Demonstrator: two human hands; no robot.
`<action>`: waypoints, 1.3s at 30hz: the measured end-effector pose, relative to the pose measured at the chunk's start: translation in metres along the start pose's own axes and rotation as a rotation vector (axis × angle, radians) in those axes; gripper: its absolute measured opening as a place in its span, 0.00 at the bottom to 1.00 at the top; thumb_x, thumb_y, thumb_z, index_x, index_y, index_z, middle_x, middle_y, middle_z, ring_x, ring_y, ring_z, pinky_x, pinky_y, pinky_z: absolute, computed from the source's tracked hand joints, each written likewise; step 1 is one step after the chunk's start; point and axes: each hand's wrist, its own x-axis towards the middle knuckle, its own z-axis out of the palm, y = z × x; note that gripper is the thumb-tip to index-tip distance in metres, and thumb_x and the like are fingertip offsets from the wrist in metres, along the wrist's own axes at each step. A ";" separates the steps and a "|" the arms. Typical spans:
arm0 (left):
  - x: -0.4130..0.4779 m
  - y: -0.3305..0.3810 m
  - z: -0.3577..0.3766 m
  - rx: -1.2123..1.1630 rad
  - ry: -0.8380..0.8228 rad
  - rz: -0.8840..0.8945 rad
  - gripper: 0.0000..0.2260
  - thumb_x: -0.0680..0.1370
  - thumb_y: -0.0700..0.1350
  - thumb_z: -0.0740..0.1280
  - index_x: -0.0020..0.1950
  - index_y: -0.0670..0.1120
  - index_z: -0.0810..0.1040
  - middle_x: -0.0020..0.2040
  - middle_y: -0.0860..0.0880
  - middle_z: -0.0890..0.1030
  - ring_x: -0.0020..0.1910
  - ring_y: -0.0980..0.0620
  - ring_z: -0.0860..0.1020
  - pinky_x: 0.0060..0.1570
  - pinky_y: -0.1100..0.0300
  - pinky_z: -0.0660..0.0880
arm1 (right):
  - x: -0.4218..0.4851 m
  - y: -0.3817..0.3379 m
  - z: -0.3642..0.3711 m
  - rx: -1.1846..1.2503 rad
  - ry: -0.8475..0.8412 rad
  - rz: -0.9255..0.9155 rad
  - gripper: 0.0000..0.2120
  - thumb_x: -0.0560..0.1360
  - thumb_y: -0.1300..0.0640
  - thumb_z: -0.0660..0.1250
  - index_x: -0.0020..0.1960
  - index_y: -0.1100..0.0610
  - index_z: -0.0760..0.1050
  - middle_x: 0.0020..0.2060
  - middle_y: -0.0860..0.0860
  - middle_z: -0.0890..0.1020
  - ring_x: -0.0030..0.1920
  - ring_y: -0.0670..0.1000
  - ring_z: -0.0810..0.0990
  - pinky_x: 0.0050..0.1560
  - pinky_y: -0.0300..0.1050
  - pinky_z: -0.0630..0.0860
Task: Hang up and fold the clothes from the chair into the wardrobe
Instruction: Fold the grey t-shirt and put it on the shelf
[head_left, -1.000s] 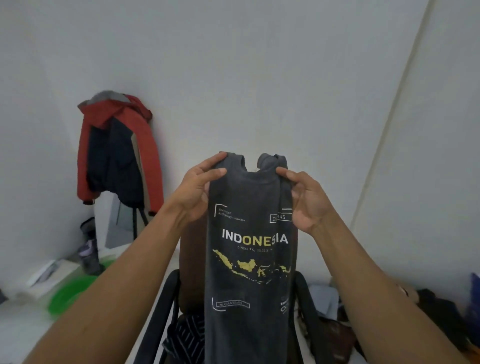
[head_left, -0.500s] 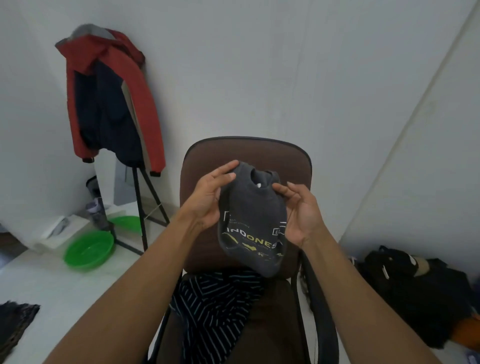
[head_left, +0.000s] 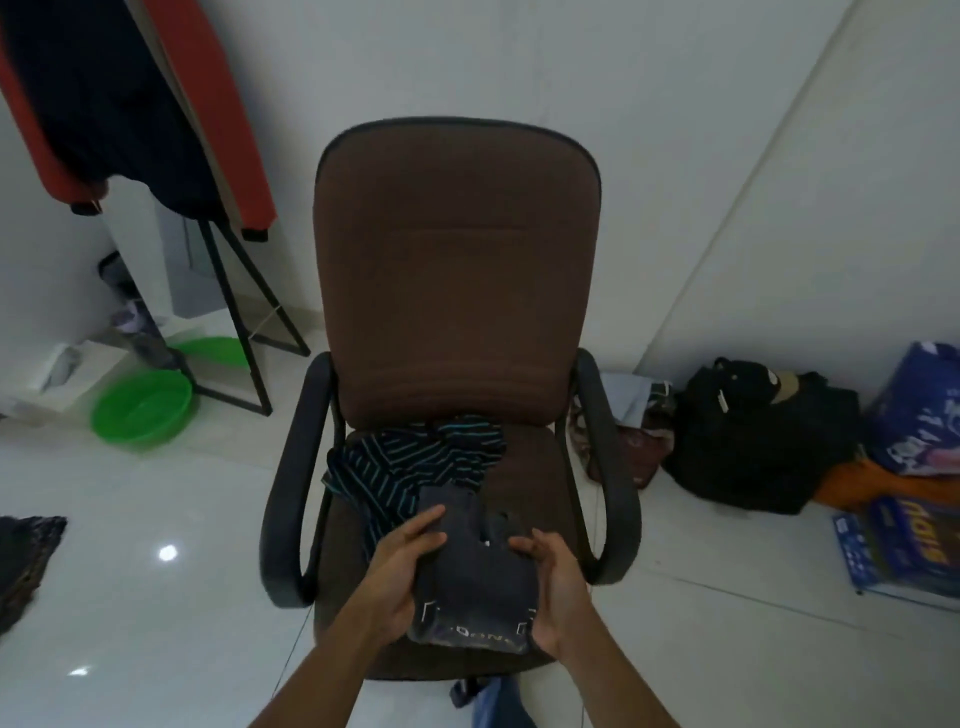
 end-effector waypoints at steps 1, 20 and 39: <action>0.005 -0.017 -0.008 0.026 0.036 -0.038 0.14 0.78 0.33 0.66 0.61 0.46 0.81 0.63 0.40 0.80 0.58 0.39 0.80 0.56 0.45 0.79 | 0.006 0.012 -0.008 -0.005 0.047 0.032 0.17 0.79 0.48 0.61 0.42 0.61 0.76 0.46 0.68 0.84 0.40 0.67 0.85 0.46 0.60 0.79; 0.203 -0.098 -0.070 1.026 0.194 0.189 0.25 0.77 0.31 0.66 0.71 0.50 0.72 0.70 0.50 0.69 0.69 0.49 0.69 0.70 0.59 0.66 | 0.262 -0.011 -0.117 -1.248 0.147 -0.278 0.18 0.78 0.68 0.63 0.52 0.44 0.78 0.48 0.49 0.81 0.38 0.41 0.78 0.36 0.30 0.74; 0.187 -0.151 -0.088 0.972 0.351 0.012 0.08 0.74 0.33 0.69 0.49 0.44 0.77 0.43 0.48 0.80 0.39 0.52 0.76 0.42 0.61 0.72 | 0.269 0.058 -0.173 -1.268 0.266 -0.339 0.16 0.73 0.60 0.70 0.60 0.53 0.75 0.51 0.53 0.81 0.54 0.54 0.81 0.55 0.48 0.77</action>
